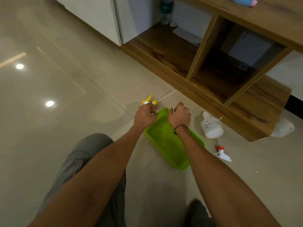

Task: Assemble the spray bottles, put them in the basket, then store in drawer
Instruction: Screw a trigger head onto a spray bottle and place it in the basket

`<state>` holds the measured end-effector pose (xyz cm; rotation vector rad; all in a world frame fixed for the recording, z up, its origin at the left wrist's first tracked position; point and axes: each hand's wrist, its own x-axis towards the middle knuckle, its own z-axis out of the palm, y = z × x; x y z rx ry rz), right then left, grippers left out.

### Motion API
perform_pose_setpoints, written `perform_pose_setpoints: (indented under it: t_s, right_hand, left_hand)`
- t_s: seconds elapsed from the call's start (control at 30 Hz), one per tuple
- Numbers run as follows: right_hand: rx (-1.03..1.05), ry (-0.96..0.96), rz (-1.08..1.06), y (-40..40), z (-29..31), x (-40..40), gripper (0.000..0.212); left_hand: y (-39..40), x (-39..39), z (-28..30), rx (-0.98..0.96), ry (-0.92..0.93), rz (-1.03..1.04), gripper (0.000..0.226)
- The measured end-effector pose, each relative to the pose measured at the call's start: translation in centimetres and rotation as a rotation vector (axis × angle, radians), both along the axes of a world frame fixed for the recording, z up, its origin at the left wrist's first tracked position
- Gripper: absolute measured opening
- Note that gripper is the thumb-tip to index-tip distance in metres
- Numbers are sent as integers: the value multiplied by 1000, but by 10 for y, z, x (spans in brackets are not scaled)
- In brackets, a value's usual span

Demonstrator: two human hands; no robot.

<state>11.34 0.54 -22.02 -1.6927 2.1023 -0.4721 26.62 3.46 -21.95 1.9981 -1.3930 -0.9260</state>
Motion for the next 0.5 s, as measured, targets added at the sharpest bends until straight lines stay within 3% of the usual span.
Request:
perform_pose_setpoints:
  t_s: [0.13, 0.33, 0.5]
  right_hand:
    - [-81, 115, -95, -10, 8, -42, 29]
    - [113, 350, -237, -9, -1, -96, 59]
    - [344, 246, -317, -4, -7, -115, 82]
  left_hand:
    - [-8, -17, -2, -20, 55, -57, 17]
    - [-10, -37, -3, -48, 96, -131, 9]
    - [-9, -43, 2, -53, 101, -171, 6]
